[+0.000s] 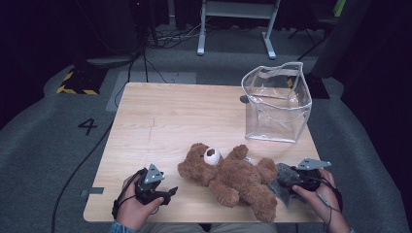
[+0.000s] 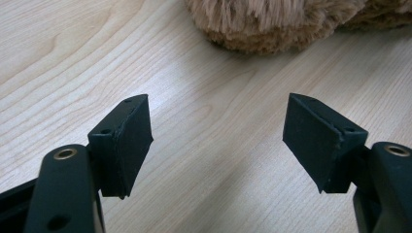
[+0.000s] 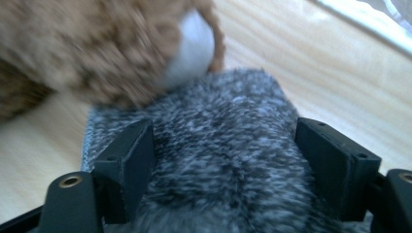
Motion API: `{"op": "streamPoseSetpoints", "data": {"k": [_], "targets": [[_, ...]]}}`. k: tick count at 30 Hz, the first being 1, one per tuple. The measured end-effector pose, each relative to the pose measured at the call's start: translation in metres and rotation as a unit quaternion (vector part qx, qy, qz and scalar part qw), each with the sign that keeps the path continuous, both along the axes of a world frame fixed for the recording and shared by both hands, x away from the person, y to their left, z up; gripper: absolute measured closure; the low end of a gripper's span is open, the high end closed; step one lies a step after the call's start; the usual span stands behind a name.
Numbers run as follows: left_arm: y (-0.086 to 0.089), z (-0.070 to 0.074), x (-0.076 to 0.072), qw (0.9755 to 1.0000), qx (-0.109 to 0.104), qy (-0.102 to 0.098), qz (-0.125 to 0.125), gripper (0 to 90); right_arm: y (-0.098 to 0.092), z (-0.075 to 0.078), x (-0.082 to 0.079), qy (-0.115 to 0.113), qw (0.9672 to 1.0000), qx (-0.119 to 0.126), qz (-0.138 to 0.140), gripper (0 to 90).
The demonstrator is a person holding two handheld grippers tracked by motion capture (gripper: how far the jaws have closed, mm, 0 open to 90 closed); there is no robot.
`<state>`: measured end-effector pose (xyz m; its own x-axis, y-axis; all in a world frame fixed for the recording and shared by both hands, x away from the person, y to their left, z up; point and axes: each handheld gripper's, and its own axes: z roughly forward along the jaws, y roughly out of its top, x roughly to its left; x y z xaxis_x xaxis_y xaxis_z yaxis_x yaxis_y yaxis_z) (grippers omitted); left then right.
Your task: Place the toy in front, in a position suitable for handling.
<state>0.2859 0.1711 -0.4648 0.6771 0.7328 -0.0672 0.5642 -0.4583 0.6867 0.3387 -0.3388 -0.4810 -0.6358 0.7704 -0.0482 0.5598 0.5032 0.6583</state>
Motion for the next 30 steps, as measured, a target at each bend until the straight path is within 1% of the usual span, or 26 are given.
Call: {"op": "streamPoseSetpoints", "data": {"k": [1, 2, 5, 6, 7, 8, 9, 10, 11, 12, 13, 14, 15, 17, 19, 20, 21, 22, 23, 24, 25, 26, 27, 28, 29, 30], "targets": [[0.000, 0.000, 0.000, 1.0000, -0.001, 0.001, -0.001, 26.3, 0.000, 0.000, 0.000, 0.000, 1.0000, 0.000, 0.000, 23.1], [-0.001, 0.000, 0.000, 1.0000, 0.001, 0.002, -0.003, 26.3, 0.002, -0.006, -0.003, -0.005, 1.0000, 0.000, -0.008, 22.1], [-0.002, 0.000, 0.002, 1.0000, -0.006, -0.001, -0.006, 26.2, 0.003, -0.009, -0.006, -0.012, 0.9998, 0.002, -0.016, 22.3], [-0.003, 0.001, 0.003, 0.9999, -0.007, -0.002, -0.008, 26.2, 0.002, -0.009, -0.008, -0.009, 0.9998, 0.005, -0.017, 26.3], [-0.003, 0.001, 0.003, 0.9999, -0.007, -0.002, -0.008, 26.2, 0.002, -0.009, -0.008, -0.009, 0.9998, 0.005, -0.017, 26.3], [-0.006, 0.001, 0.005, 0.9999, -0.008, -0.006, -0.010, 26.2, 0.001, -0.007, -0.009, 0.000, 0.9999, 0.006, -0.016, 34.4], [-0.006, 0.001, 0.005, 0.9999, -0.008, -0.006, -0.010, 26.3, 0.001, -0.007, -0.009, 0.000, 0.9999, 0.006, -0.016, 34.4], [-0.008, 0.001, 0.005, 0.9998, -0.009, -0.008, -0.014, 26.3, 0.001, -0.006, -0.009, 0.005, 0.9999, 0.001, -0.012, 38.4], [-0.010, 0.001, 0.006, 0.9998, -0.009, -0.011, -0.017, 26.2, 0.000, -0.003, -0.010, 0.009, 0.9999, -0.007, -0.004, 46.5], [-0.012, 0.002, 0.007, 0.9997, -0.011, -0.009, -0.022, 26.2, 0.000, -0.002, -0.011, 0.010, 0.9999, -0.009, -0.004, 50.7], [-0.014, 0.002, 0.007, 0.9996, -0.013, -0.009, -0.024, 26.3, -0.001, -0.001, -0.012, 0.011, 0.9998, -0.016, 0.002, 55.1], [-0.015, 0.002, 0.009, 0.9994, -0.014, -0.012, -0.028, 26.2, -0.001, -0.001, -0.013, 0.008, 0.9998, -0.015, 0.002, 58.4], [-0.017, 0.003, 0.010, 0.9992, -0.017, -0.014, -0.033, 26.2, -0.002, 0.001, -0.014, 0.009, 0.9997, -0.020, 0.004, 61.4], [-0.021, 0.005, 0.013, 0.9988, -0.021, -0.020, -0.040, 26.2, -0.006, 0.004, -0.015, 0.013, 0.9998, -0.017, 0.002, 65.3], [-0.025, 0.006, 0.016, 0.9981, -0.025, -0.025, -0.050, 26.2, -0.010, 0.010, -0.018, 0.012, 0.9999, -0.010, -0.002, 66.3], [-0.028, 0.007, 0.019, 0.9977, -0.027, -0.028, -0.055, 26.3, -0.014, 0.019, -0.022, 0.004, 0.9999, 0.010, -0.006, 66.5], [-0.030, 0.008, 0.021, 0.9976, -0.029, -0.031, -0.055, 26.3, -0.016, 0.023, -0.023, -0.003, 0.9999, 0.011, -0.005, 66.5], [-0.032, 0.009, 0.024, 0.9971, -0.034, -0.034, -0.059, 26.3, -0.016, 0.023, -0.023, -0.003, 0.9999, 0.011, -0.005, 66.5], [-0.035, 0.009, 0.028, 0.9964, -0.045, -0.035, -0.063, 26.4, -0.017, 0.029, -0.024, -0.011, 0.9998, 0.018, -0.003, 66.5], [-0.039, 0.010, 0.033, 0.9956, -0.053, -0.036, -0.069, 27.1, -0.018, 0.042, -0.028, -0.025, 0.9993, 0.028, 0.000, 66.5], [-0.039, 0.010, 0.033, 0.9956, -0.053, -0.036, -0.069, 29.2, -0.017, 0.049, -0.029, -0.031, 0.9990, 0.032, 0.003, 66.5], [-0.042, 0.010, 0.036, 0.9956, -0.045, -0.036, -0.073, 32.8, -0.016, 0.054, -0.030, -0.038, 0.9986, 0.035, 0.006, 66.4], [-0.042, 0.010, 0.036, 0.9956, -0.045, -0.036, -0.073, 37.7, -0.016, 0.054, -0.030, -0.038, 0.9986, 0.035, 0.006, 66.4], [-0.044, 0.010, 0.036, 0.9956, -0.042, -0.034, -0.077, 37.7, -0.014, 0.061, -0.032, -0.045, 0.9982, 0.039, 0.011, 66.4], [-0.044, 0.010, 0.035, 0.9950, -0.022, -0.045, -0.086, 51.2, -0.008, 0.074, -0.034, -0.061, 0.9968, 0.046, 0.023, 66.4], [-0.044, 0.011, 0.033, 0.9947, -0.013, -0.044, -0.092, 56.1, -0.005, 0.080, -0.035, -0.066, 0.9963, 0.048, 0.029, 66.4]]}}
